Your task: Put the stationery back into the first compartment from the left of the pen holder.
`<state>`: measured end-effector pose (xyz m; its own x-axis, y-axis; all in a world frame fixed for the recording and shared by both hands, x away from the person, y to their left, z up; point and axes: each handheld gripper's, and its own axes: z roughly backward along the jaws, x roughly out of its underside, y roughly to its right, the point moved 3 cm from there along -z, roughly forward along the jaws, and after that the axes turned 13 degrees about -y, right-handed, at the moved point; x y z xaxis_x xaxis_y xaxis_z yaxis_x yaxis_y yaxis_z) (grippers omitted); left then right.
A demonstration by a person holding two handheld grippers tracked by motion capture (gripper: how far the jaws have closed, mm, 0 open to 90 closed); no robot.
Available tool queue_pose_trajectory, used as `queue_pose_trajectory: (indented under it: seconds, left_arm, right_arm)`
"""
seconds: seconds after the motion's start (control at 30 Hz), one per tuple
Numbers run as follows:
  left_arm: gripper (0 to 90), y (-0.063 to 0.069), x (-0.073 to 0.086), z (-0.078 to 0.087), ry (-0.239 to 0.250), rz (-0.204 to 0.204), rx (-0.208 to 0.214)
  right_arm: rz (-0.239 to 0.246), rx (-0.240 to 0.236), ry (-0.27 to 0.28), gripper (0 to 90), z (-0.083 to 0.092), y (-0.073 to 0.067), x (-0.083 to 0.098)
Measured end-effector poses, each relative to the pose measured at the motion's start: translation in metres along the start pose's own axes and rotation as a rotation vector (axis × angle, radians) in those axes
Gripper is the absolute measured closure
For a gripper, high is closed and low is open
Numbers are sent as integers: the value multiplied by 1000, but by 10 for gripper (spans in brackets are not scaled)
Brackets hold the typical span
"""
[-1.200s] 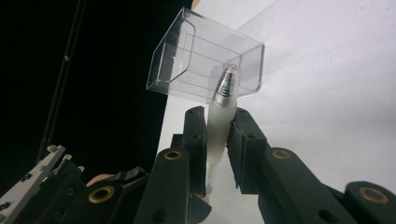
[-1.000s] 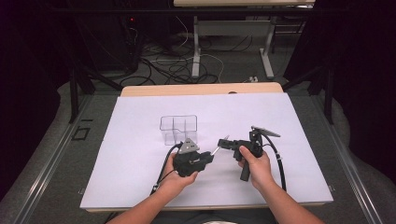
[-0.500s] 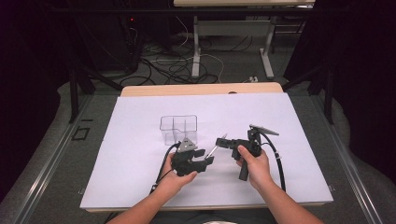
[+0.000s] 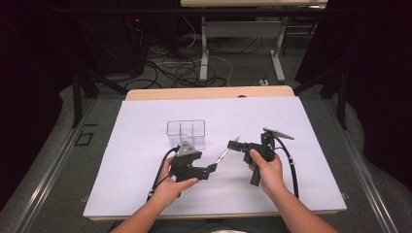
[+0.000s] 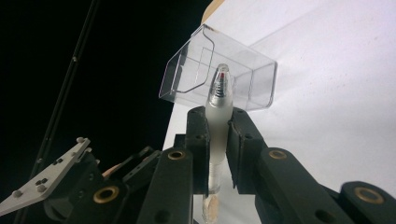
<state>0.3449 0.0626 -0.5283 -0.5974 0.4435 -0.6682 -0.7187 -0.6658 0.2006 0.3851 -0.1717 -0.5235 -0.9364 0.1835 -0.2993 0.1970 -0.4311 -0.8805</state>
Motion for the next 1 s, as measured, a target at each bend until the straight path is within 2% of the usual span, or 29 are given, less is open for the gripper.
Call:
queue_pose_trajectory:
  seconds: [0.07, 0.1, 0.17, 0.2, 0.23, 0.33, 0.37, 0.4, 0.47, 0.5, 0.63, 0.8, 0.83, 0.9, 1.0]
  left_arm:
    - [242, -3, 2, 6, -1, 9, -16]
    - [239, -6, 2, 9, -1, -2, -34]
    - [238, -11, 4, 14, 9, -3, -51]
    - [238, -14, 4, 17, 5, -5, -57]
    - [237, -16, 5, 19, 10, 14, -61]
    - [237, -25, 8, 26, 14, 42, -74]
    - [231, -28, 9, 28, 12, 57, -85]
    - [220, -31, 10, 30, 16, 72, -97]
    - [187, -35, 12, 34, 22, 116, -114]
    - [168, -39, 12, 37, 22, 112, -130]
    - [153, -53, 17, 44, 18, 151, -165]
    - [53, -69, 22, 51, 23, 200, -182]
    - [45, -72, 23, 52, 21, 206, -188]
    - [5, -78, 26, 54, 26, 218, -195]
    - [3, -88, 30, 57, 25, 233, -211]
  right_arm:
    - [12, 5, 8, 802, 2, 0, 0]
    - [-1, 3, 25, 802, 1, -2, -1]
    - [28, 15, 29, 802, 2, -1, -2]
    - [24, 13, 33, 802, 3, -3, -2]
    - [17, 12, 37, 802, 3, -4, -3]
    - [57, 25, 30, 802, 3, -6, -3]
    - [44, 19, 45, 803, 2, -10, -4]
    - [71, 27, 43, 803, 3, -10, -4]
    - [86, 31, 54, 803, 2, -14, -6]
    - [96, 33, 50, 803, 2, -16, -7]
    - [129, 50, 54, 803, -2, -22, -13]
    - [157, 60, 40, 802, -11, -32, -21]
    - [157, 66, 57, 802, -14, -35, -22]
    - [181, 76, 38, 802, -17, -41, -25]
    - [220, 90, 60, 803, -22, -53, -32]
